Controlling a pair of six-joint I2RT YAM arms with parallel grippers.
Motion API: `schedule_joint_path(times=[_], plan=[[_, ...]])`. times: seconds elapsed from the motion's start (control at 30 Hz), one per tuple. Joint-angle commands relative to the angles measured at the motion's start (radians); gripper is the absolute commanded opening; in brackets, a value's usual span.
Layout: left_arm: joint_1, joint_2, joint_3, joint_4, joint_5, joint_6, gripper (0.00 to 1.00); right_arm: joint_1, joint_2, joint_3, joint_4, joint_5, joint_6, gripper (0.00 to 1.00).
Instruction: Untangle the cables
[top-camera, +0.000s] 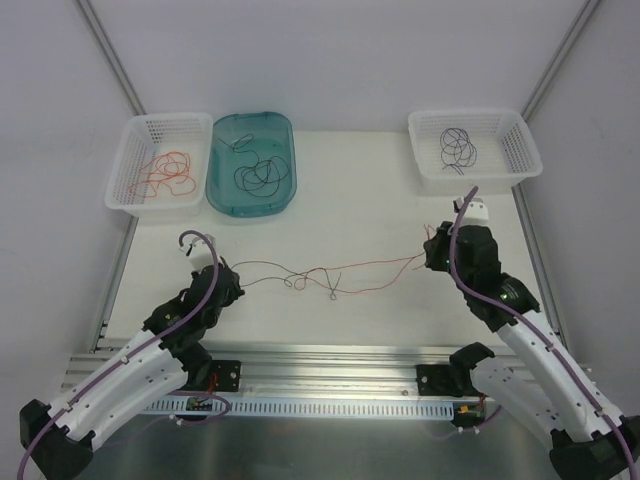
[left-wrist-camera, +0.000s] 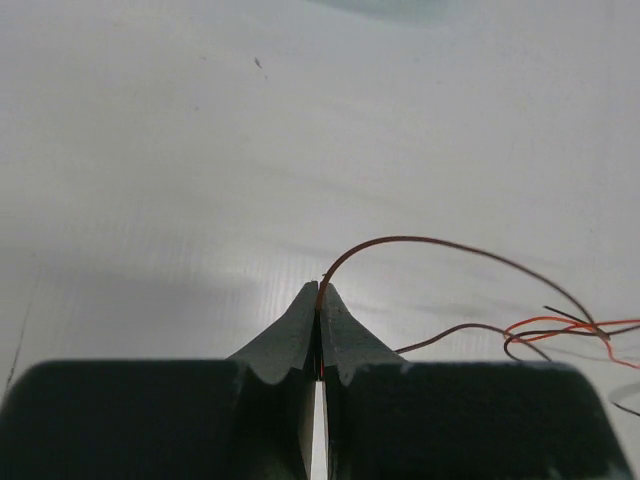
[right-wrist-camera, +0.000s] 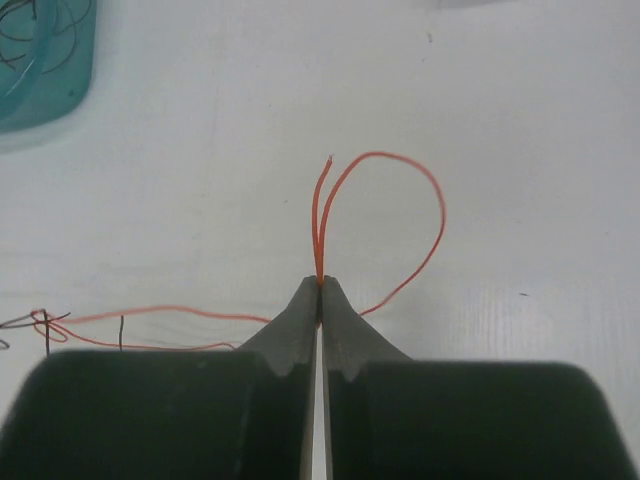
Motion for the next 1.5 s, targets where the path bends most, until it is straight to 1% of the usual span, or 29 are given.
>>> schedule_joint_path(times=[0.0,0.07,0.13,0.2,0.3,0.33,0.37,0.43,0.57,0.67,0.73,0.8,0.83,0.9,0.93,0.97,1.0,1.03,1.07,1.1,1.13,1.17,1.2,1.23,1.27,1.37,1.4,1.47], plan=[[0.025,-0.004,0.033,-0.054,-0.039,0.019,0.0,-0.043,-0.073,0.088,-0.12,0.067,-0.054,0.01],[0.033,-0.006,0.032,-0.065,-0.039,0.001,0.0,-0.059,-0.106,0.11,-0.145,0.085,-0.048,0.01],[0.036,-0.006,0.03,-0.068,-0.033,-0.004,0.0,-0.071,-0.133,0.122,-0.143,0.049,-0.05,0.01],[0.036,-0.003,0.032,-0.071,-0.036,-0.005,0.0,-0.069,-0.132,0.146,-0.166,0.047,-0.048,0.01],[0.046,-0.007,0.045,-0.115,-0.068,-0.016,0.0,-0.077,-0.127,0.174,-0.209,0.14,-0.038,0.01],[0.048,-0.012,0.052,-0.14,-0.079,-0.031,0.0,-0.083,-0.13,0.182,-0.247,0.215,-0.021,0.01],[0.05,-0.017,0.059,-0.158,-0.088,-0.054,0.0,-0.091,-0.135,0.191,-0.267,0.243,-0.008,0.01],[0.05,-0.044,0.078,-0.209,-0.115,-0.073,0.0,-0.117,-0.146,0.211,-0.3,0.285,0.009,0.01],[0.053,-0.101,0.114,-0.264,-0.161,-0.068,0.0,-0.134,-0.163,0.245,-0.323,0.277,0.002,0.01],[0.053,-0.153,0.156,-0.277,-0.174,-0.03,0.0,-0.134,-0.158,0.248,-0.317,0.234,-0.01,0.01],[0.053,-0.164,0.194,-0.293,-0.197,-0.004,0.0,-0.134,-0.138,0.243,-0.312,0.21,-0.019,0.01],[0.053,-0.178,0.246,-0.309,-0.188,0.037,0.0,-0.135,-0.108,0.243,-0.312,0.181,-0.039,0.01],[0.051,-0.181,0.266,-0.307,-0.171,0.073,0.0,-0.134,-0.06,0.246,-0.315,0.108,-0.053,0.01],[0.053,-0.167,0.329,-0.307,-0.097,0.103,0.0,-0.135,-0.002,0.237,-0.307,0.025,-0.06,0.03],[0.051,-0.158,0.349,-0.306,-0.071,0.129,0.0,-0.132,0.061,0.225,-0.294,-0.062,-0.057,0.04],[0.053,-0.136,0.386,-0.306,-0.001,0.139,0.0,-0.132,0.089,0.211,-0.28,-0.098,-0.045,0.09],[0.053,-0.121,0.401,-0.304,0.038,0.148,0.0,-0.134,0.122,0.173,-0.242,-0.137,-0.038,0.13],[0.051,-0.106,0.417,-0.304,0.082,0.165,0.0,-0.132,0.147,0.156,-0.217,-0.22,-0.028,0.2],[0.053,-0.066,0.444,-0.304,0.12,0.174,0.0,-0.116,0.197,0.136,-0.19,-0.274,-0.019,0.35],[0.053,-0.044,0.458,-0.303,0.201,0.18,0.0,-0.097,0.221,0.113,-0.138,-0.307,-0.011,0.41],[0.051,-0.024,0.469,-0.303,0.237,0.191,0.0,-0.073,0.238,0.108,-0.117,-0.324,-0.011,0.46],[0.053,0.011,0.489,-0.301,0.266,0.194,0.0,-0.012,0.268,0.108,-0.1,-0.32,-0.016,0.56],[0.051,0.025,0.495,-0.3,0.317,0.196,0.0,0.022,0.281,0.11,-0.076,-0.315,-0.033,0.58],[0.051,0.037,0.501,-0.29,0.332,0.194,0.0,0.053,0.294,0.122,-0.068,-0.3,-0.039,0.61],[0.051,0.052,0.513,-0.284,0.345,0.193,0.0,0.11,0.316,0.128,-0.056,-0.293,-0.044,0.61],[0.051,0.072,0.536,-0.26,0.378,0.194,0.0,0.206,0.339,0.131,0.025,-0.315,-0.065,0.61],[0.051,0.08,0.544,-0.255,0.383,0.197,0.0,0.227,0.362,0.127,0.083,-0.33,-0.07,0.61],[0.051,0.094,0.568,-0.247,0.4,0.203,0.0,0.28,0.394,0.134,0.13,-0.381,-0.077,0.61]])
